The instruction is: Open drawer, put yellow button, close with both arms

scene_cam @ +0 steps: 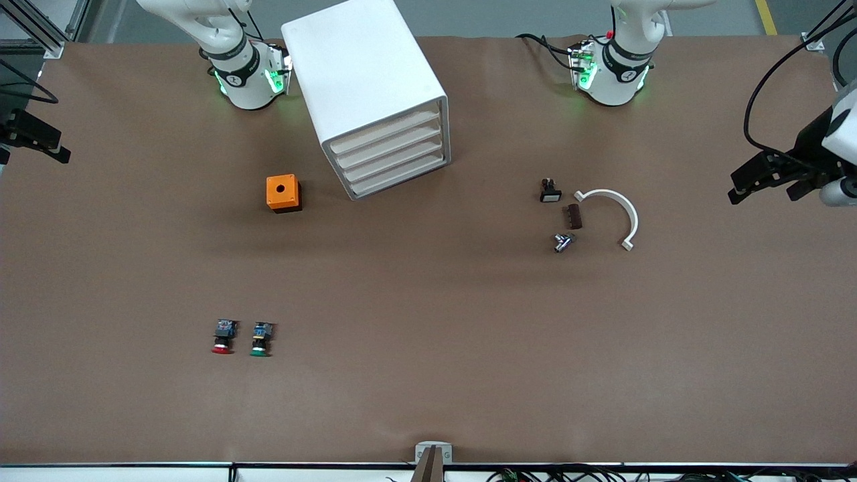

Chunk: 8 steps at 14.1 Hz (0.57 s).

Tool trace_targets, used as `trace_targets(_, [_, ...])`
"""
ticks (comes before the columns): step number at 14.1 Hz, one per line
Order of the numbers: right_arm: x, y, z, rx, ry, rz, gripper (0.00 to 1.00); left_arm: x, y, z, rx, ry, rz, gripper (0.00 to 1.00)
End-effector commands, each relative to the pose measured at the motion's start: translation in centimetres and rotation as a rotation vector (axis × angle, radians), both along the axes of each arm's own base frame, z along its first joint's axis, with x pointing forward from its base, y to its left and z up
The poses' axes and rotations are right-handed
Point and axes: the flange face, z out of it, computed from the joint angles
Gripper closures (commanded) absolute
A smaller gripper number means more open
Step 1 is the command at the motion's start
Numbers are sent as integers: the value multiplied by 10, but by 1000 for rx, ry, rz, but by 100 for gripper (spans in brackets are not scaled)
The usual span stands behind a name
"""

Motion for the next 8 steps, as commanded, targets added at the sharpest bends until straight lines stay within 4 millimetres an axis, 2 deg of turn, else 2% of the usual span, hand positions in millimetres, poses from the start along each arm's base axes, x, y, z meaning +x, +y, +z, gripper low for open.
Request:
trace_targets(1, [-4,-5,5,12,-2,-24,0,-1,-11,10,16,3,-35,1])
trace_targets(8, [-4,-1,5,12,0,-18,0,-2,-8,10,17,6,-35,1])
